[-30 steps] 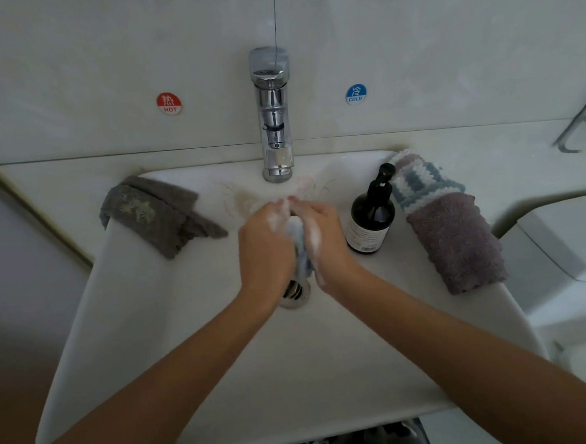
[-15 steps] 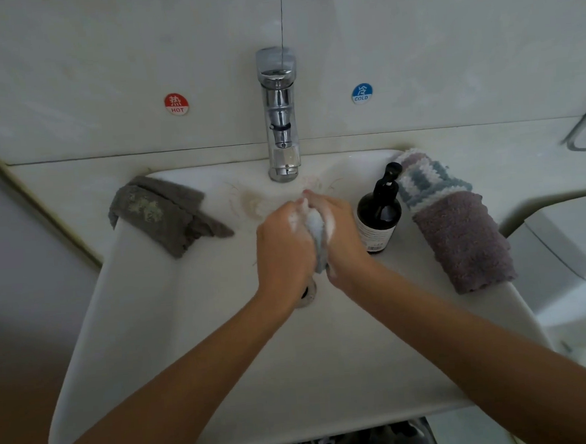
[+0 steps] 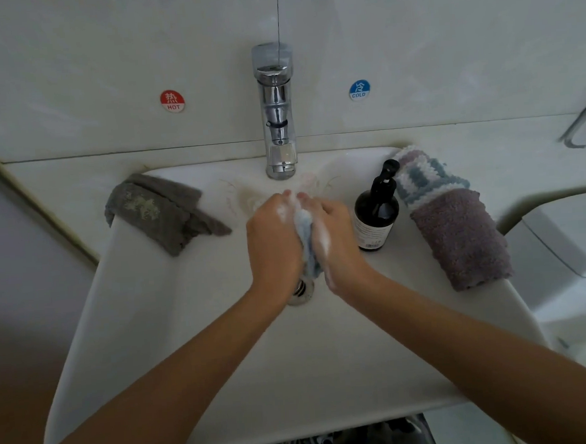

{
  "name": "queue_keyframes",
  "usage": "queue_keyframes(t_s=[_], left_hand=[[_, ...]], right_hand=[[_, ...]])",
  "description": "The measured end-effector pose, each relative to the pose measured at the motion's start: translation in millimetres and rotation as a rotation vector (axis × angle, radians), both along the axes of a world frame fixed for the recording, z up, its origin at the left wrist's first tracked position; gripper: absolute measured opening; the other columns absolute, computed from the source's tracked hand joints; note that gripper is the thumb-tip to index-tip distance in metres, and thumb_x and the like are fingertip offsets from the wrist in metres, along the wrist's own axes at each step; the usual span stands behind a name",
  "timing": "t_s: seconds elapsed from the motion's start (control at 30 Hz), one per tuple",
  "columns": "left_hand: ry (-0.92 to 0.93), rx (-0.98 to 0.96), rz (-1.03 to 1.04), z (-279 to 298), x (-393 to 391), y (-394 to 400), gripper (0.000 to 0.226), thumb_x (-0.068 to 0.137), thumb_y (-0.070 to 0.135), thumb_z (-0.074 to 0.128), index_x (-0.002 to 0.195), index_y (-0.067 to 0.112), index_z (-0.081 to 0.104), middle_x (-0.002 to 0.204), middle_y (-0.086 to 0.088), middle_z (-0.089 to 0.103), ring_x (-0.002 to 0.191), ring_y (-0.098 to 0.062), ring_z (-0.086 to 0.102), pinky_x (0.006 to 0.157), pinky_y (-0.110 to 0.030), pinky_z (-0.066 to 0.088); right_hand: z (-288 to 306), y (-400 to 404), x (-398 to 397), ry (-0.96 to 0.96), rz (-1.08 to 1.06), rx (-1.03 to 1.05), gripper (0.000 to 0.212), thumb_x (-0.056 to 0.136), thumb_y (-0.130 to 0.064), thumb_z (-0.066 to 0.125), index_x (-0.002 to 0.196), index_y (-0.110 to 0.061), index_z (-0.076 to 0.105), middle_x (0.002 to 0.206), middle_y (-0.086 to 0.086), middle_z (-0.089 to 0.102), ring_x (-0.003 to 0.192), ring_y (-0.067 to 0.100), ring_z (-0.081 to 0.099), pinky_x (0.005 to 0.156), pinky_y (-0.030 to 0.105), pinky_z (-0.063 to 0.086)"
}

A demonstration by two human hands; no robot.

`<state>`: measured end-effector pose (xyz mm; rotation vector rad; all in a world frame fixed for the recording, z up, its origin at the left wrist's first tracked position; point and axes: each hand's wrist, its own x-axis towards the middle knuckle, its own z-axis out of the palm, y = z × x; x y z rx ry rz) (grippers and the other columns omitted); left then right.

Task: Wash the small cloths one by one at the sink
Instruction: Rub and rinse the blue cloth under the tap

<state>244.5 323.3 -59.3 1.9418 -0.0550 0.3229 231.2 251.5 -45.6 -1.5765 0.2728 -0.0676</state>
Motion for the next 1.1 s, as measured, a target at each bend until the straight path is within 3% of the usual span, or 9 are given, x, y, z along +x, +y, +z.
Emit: queue_keyframes(t_s=[0.07,0.17,0.3,0.5,0.63,0.77,0.9,1.0,1.1], left_hand=[[0.012,-0.008,-0.054,0,-13,-4,0.026,0.096,0.003,0.043,0.081,0.022,0.053,0.071,0.011,0.053,0.064,0.002,0.049,0.06,-0.018,0.04],[-0.004,0.055,-0.063,-2,-6,0,0.03,0.097,0.004,0.048,0.074,0.022,0.051,0.071,0.014,0.051,0.061,0.007,0.053,0.057,-0.005,0.038],[-0.002,0.065,-0.006,-9,6,8,0.026,0.098,0.007,0.051,0.076,0.02,0.049,0.07,0.015,0.047,0.06,0.009,0.051,0.063,-0.004,0.037],[-0.001,-0.024,0.007,-4,-1,-7,0.029,0.099,0.009,0.049,0.071,0.018,0.05,0.063,0.012,0.047,0.058,0.012,0.052,0.058,-0.006,0.039],[0.006,-0.038,0.054,-5,1,-5,0.035,0.099,0.011,0.049,0.067,0.022,0.047,0.063,0.012,0.046,0.06,0.008,0.053,0.057,-0.01,0.037],[0.014,-0.046,0.022,-4,-10,-14,0.039,0.097,0.006,0.048,0.062,0.023,0.045,0.061,0.01,0.047,0.053,0.001,0.048,0.057,-0.017,0.039],[-0.024,-0.101,0.061,-7,7,2,0.039,0.102,0.016,0.043,0.064,0.018,0.046,0.059,0.008,0.048,0.052,-0.001,0.05,0.055,-0.018,0.042],[-0.018,-0.104,0.064,-6,-15,-10,0.027,0.099,0.009,0.047,0.073,0.009,0.057,0.063,0.003,0.055,0.056,-0.001,0.055,0.053,-0.017,0.044],[-0.01,-0.117,0.041,-8,-12,-11,0.026,0.098,0.008,0.048,0.073,0.008,0.057,0.062,0.004,0.054,0.054,0.0,0.055,0.051,-0.013,0.042]], right_hand=[[3,-5,8,-0.045,0.043,0.014,0.028,0.102,-0.023,0.048,0.076,-0.019,0.057,0.07,-0.004,0.061,0.063,0.006,0.059,0.064,0.024,0.049],[3,-3,10,0.045,0.068,0.035,0.025,0.095,-0.026,0.055,0.074,-0.012,0.056,0.055,-0.004,0.062,0.051,0.003,0.061,0.06,0.026,0.052],[-2,4,5,0.014,0.019,-0.053,0.043,0.103,-0.025,0.048,0.073,0.002,0.062,0.067,0.018,0.065,0.068,0.029,0.066,0.069,0.041,0.054],[5,-3,3,-0.037,0.014,-0.007,0.032,0.104,-0.025,0.045,0.075,-0.023,0.057,0.068,-0.007,0.063,0.063,0.006,0.061,0.069,0.03,0.053],[5,1,5,0.0,0.003,-0.007,0.038,0.104,-0.022,0.046,0.069,-0.014,0.059,0.055,-0.005,0.06,0.05,0.005,0.06,0.057,0.027,0.052],[9,-4,14,0.056,-0.08,0.219,0.034,0.103,-0.022,0.046,0.078,-0.004,0.06,0.066,0.008,0.055,0.058,0.015,0.056,0.058,0.027,0.047],[-3,7,-1,-0.078,-0.051,-0.086,0.044,0.101,-0.026,0.049,0.076,0.009,0.058,0.068,0.024,0.062,0.064,0.021,0.06,0.064,0.033,0.05],[4,0,11,-0.069,-0.054,0.065,0.042,0.102,-0.019,0.048,0.062,-0.007,0.053,0.05,0.001,0.052,0.049,0.012,0.054,0.055,0.028,0.044],[3,-2,11,-0.078,-0.055,0.079,0.039,0.103,-0.021,0.047,0.064,-0.015,0.052,0.056,-0.001,0.054,0.052,0.012,0.056,0.056,0.027,0.046]])
